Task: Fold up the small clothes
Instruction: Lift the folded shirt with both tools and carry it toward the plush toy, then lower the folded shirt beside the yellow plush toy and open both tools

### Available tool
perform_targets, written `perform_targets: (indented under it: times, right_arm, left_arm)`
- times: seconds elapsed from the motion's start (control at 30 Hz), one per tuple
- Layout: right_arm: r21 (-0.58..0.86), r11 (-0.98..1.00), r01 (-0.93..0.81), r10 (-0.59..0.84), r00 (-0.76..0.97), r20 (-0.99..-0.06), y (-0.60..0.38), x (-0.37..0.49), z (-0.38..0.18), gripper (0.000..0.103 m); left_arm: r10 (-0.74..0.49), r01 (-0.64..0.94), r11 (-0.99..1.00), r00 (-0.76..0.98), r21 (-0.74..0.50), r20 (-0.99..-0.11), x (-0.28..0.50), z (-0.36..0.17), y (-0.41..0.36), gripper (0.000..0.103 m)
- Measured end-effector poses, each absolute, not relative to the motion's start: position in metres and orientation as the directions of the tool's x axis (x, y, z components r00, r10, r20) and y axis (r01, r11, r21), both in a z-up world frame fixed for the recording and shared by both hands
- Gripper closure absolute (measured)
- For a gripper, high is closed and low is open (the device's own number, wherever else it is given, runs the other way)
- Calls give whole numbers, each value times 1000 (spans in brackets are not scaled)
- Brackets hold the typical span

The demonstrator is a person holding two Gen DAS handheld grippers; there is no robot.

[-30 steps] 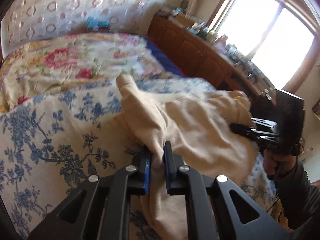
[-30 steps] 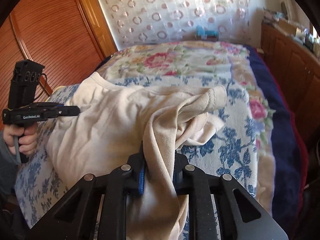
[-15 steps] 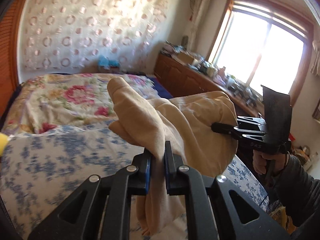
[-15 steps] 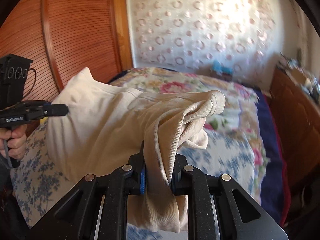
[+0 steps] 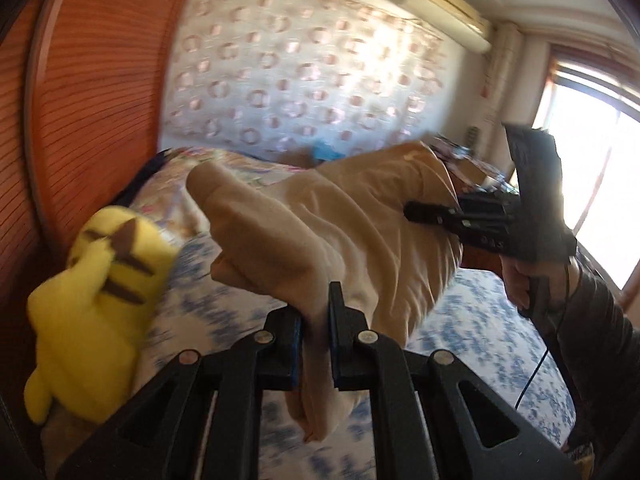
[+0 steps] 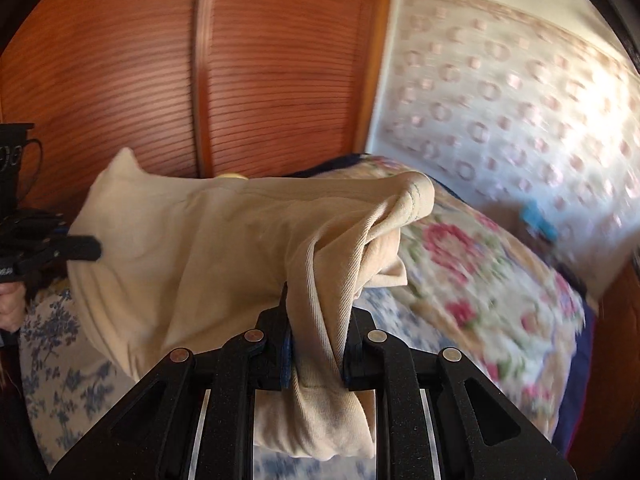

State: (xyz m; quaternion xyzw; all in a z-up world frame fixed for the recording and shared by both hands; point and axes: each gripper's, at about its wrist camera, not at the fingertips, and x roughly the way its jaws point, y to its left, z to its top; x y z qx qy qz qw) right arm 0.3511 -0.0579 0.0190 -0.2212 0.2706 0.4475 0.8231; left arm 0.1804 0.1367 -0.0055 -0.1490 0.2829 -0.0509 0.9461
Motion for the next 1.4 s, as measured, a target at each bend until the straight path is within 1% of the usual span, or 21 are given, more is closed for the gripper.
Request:
perform_targets:
  times: [0.1,0.2,0.3,0.53,0.63,0.77,0.87,1.1,1.17,1.23,1.3,1.33,1.37,1.4]
  right_arm:
    - [-161,439,-884,617,427,-661,-8,359,13,88]
    - [-208,382,-901,615,415,-671,41,363,3,88]
    - [-225,330,-917,614,390,-686,78,364,-8,88]
    - [-174,270,-947,633,311,-709,143,373,-25,89]
    - [-171,259,-951,663,303,-684,151,367,-16,89]
    - [-182,218,-959,714,284,-640,160,358,12,89]
    - [-170,208,-963,736,269,-621,165,355,33,89]
    - [-166,203,-965,677,261,-688,142,357,25,89]
    - [-174,219,-960,626,275,-729,138,364,10,89]
    - [-177,256,-950,572,296,-765,140,375,-12,89]
    - [-175,279,-944,541,305,-784,141,383,-31,87]
    - [-172,312,-934,526,321,-788,143,388,-43,83]
    - [-157,341,-927,523,325,-788,142,392,-50,73]
    - [-147,370,-917,522,336,-784,139,396,-54,66]
  left_arm:
    - [-128,-52,950,832,-306,-540,178,-27,156,96]
    - [-113,-93,942,817,-323,-565,179,-46,169,97]
    - [-85,-129,939,812,-319,-578,175,-56,176,97]
    - [-70,-156,931,812,-331,-580,170,-64,191,97]
    - [-65,-155,928,828,-339,-557,160,-58,192,97]
    - [-55,-155,923,852,-352,-520,146,-35,194,98]
    - [-70,-149,915,855,-374,-513,142,-28,201,98]
    - [-127,-105,914,843,-391,-522,145,-28,193,98]
    - [-110,-126,920,826,-371,-552,154,-33,193,98]
    - [-118,-152,911,795,-383,-596,165,-47,198,98]
    - [-96,-188,913,763,-361,-639,174,-62,200,98]
    - [-91,-203,911,750,-359,-655,176,-69,202,98]
    - [-96,-210,906,742,-367,-664,177,-75,205,98]
    - [-91,-220,904,739,-368,-667,177,-78,207,98]
